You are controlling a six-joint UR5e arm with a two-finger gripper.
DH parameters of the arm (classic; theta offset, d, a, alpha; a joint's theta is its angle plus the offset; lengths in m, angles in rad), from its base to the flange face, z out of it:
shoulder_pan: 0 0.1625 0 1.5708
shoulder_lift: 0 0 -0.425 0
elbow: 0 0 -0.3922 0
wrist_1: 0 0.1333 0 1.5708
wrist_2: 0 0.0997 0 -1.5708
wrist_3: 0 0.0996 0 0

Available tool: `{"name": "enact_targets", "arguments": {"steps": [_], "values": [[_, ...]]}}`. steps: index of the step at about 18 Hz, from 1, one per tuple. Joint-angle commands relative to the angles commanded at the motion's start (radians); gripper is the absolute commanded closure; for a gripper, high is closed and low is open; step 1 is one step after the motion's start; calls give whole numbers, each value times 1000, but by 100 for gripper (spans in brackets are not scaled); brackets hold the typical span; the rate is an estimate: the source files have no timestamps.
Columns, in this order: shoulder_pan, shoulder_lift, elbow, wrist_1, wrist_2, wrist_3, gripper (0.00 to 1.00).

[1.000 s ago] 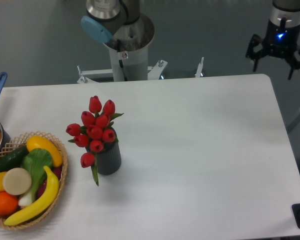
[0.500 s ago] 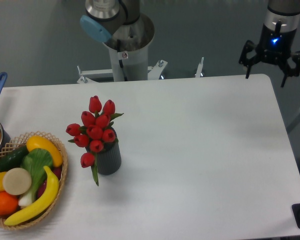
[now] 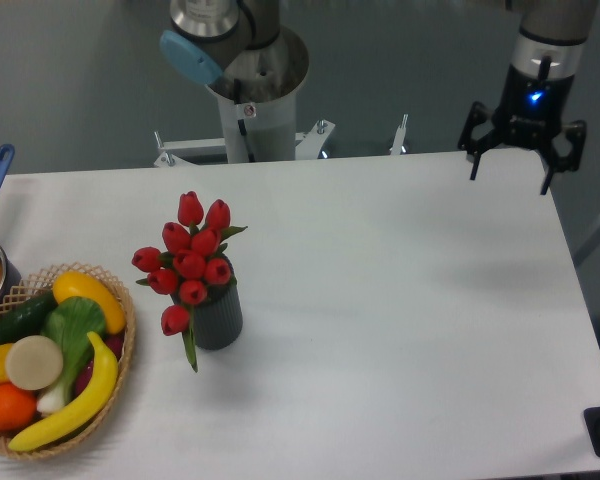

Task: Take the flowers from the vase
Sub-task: 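Lower the open gripper from its raised pose toward the table, then move the open gripper toward the red tulip stems above the black vase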

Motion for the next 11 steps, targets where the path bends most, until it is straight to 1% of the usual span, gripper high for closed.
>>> {"name": "enact_targets", "arguments": {"steps": [4,6,8,10,11], "values": [[-84,-11,-14,11,-130,-14,0],[-127,-15,-22,12,-224,-11,0],[-158,-34,-31,19,-313,-8,0],[-213,-43,-46,37,-333,-6,0],[-244,-46,-67,60,-335,-3,0]]}}
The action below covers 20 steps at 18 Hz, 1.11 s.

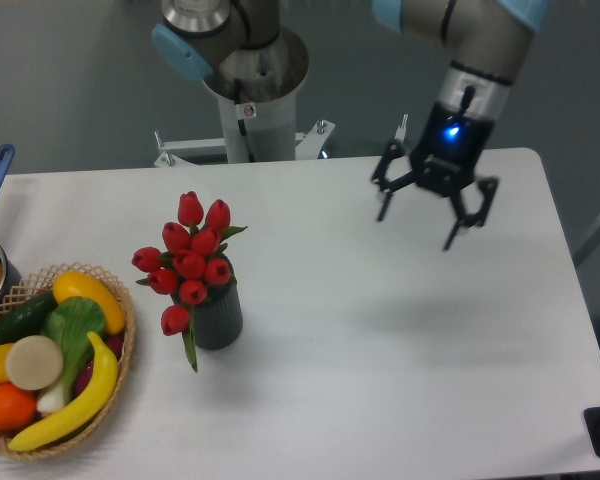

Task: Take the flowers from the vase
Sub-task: 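Move the open gripper toward the red tulip stems above the black vase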

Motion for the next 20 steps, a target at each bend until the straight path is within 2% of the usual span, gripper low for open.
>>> {"name": "enact_targets", "arguments": {"steps": [2,3,10,13,18,20], "values": [[-43,-6,-32,69,-3,3,0],[-63,-5,-46,77,-11,5,0],[-102,18,-106,83,-89,12,0],[-117,43,-135,82,-91,21,0],[-117,77,-216,82,-91,109,0],[-120,78,-220,82,-94,112,0]]}}
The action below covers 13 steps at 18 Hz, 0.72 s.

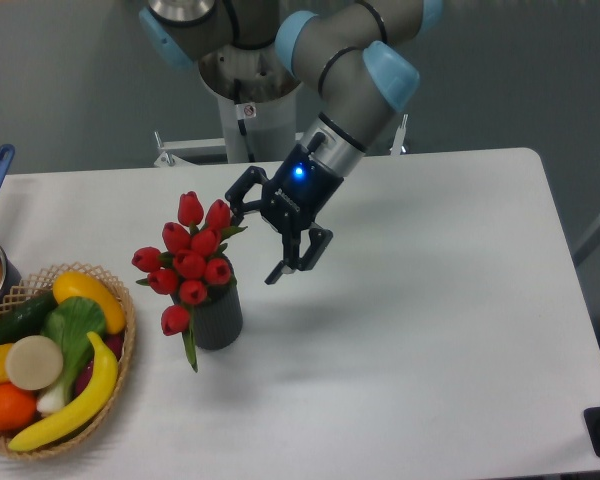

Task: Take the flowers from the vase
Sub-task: 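Move the open gripper toward the red tulip stems above the black vase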

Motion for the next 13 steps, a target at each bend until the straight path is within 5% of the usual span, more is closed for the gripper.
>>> {"name": "enact_targets", "arguments": {"steps": [13], "values": [[-54,-60,14,43,-78,0,0]]}}
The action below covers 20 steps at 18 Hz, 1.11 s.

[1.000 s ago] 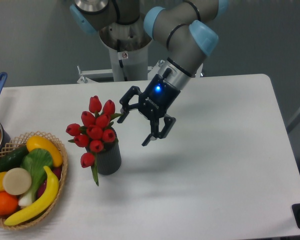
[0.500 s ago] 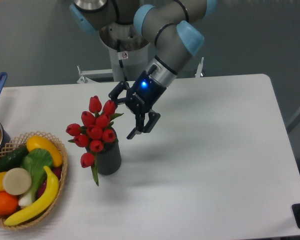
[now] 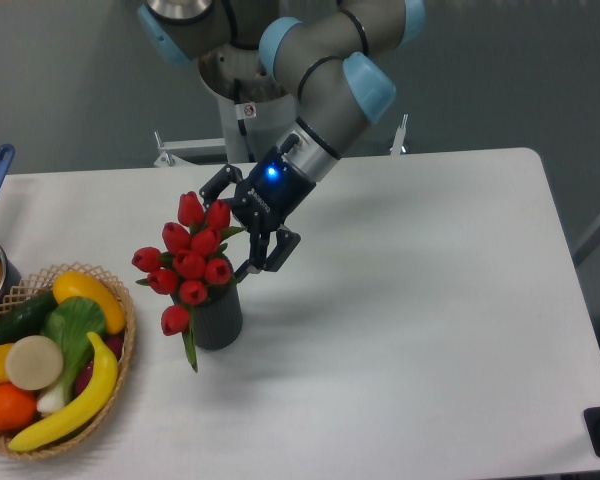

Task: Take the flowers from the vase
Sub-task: 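Move the open gripper toward the red tulip stems above the black vase, then close the gripper around the tulip stems at the vase rim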

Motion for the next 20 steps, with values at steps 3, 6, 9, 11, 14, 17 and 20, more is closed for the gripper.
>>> {"name": "enact_targets", "arguments": {"steps": [3,6,9,11,14,17,20], "values": [[-3,-18,2,6,0,0,0],[-28,-38,6,23,-2,-2,0],[-43,-58,14,26,-17,-5,0],[-43,-68,17,28,-41,-3,3],[-43,-78,15,35,-43,-3,26],[-34,-78,18,37,-66,-3,43],[-25,-77,18,37,-110,-9,57]]}}
